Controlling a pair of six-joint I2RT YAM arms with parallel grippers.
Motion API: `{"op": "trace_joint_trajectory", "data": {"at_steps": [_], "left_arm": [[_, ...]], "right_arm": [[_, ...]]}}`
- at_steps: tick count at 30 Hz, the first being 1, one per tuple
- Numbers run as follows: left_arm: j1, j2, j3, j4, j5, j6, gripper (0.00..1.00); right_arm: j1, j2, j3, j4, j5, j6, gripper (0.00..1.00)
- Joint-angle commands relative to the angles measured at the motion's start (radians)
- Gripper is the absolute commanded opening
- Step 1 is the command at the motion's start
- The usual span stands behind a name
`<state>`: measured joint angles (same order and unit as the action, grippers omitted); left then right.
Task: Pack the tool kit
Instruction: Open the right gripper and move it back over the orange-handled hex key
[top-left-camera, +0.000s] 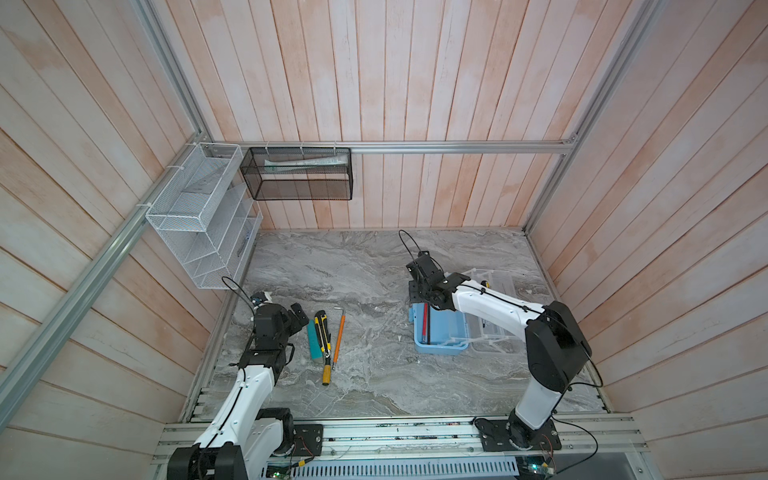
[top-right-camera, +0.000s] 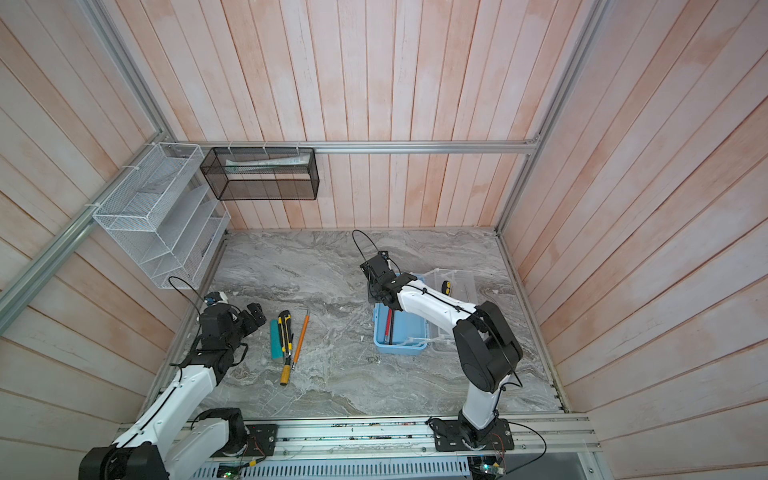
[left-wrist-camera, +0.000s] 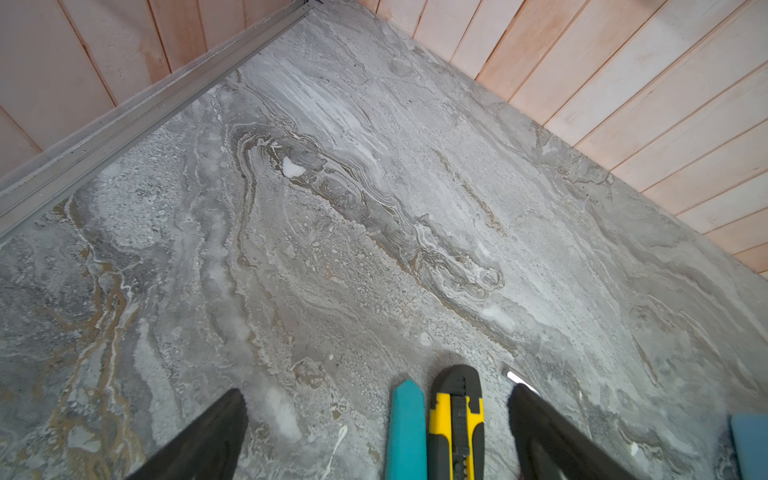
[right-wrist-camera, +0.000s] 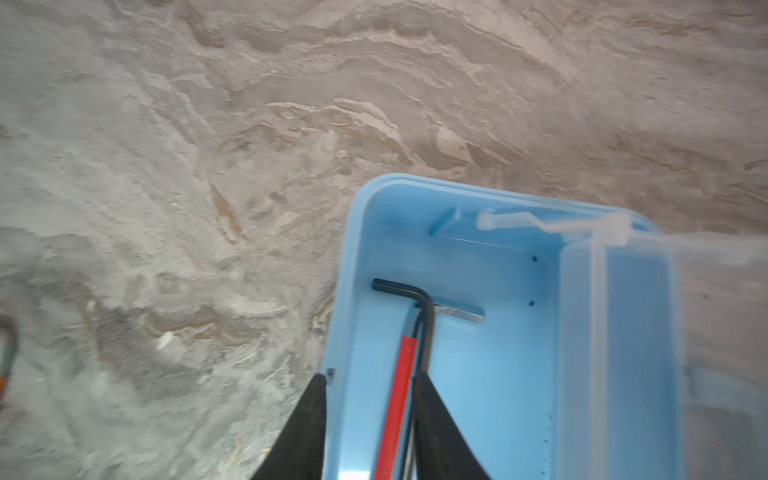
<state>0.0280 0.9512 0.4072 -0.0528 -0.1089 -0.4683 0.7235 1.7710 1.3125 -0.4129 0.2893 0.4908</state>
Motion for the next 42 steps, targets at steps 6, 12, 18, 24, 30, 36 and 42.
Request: {"op": "trace_joint_trajectory", "data": {"at_steps": [6, 12, 18, 24, 30, 36, 42], "left_arm": [[0.007, -0.021, -0.021, 0.002, 0.0, -0.009, 1.0], [0.009, -0.026, -0.023, -0.001, -0.001, -0.011, 1.0], [0.009, -0.041, -0.03, 0.002, 0.003, -0.01, 1.0], [0.01, -0.042, -0.031, 0.001, 0.005, -0.011, 1.0], [0.011, -0.044, -0.031, 0.004, 0.008, -0.01, 1.0], [0.011, -0.044, -0.032, 0.004, 0.009, -0.01, 1.0], [0.011, -0.041, -0.031, 0.004, 0.011, -0.007, 1.0]], "right_arm": [[0.165, 0.2, 0.247, -0.028, -0.226, -0.041, 0.39], [0.245, 0.351, 0.406, -0.07, -0.299, -0.041, 0.42], [0.288, 0.519, 0.586, -0.174, -0.288, -0.062, 0.43], [0.311, 0.64, 0.755, -0.293, -0.249, -0.089, 0.43], [0.326, 0.671, 0.785, -0.339, -0.192, -0.11, 0.43], [0.331, 0.702, 0.825, -0.347, -0.216, -0.111, 0.43], [0.336, 0.738, 0.855, -0.367, -0.229, -0.115, 0.43]]}}
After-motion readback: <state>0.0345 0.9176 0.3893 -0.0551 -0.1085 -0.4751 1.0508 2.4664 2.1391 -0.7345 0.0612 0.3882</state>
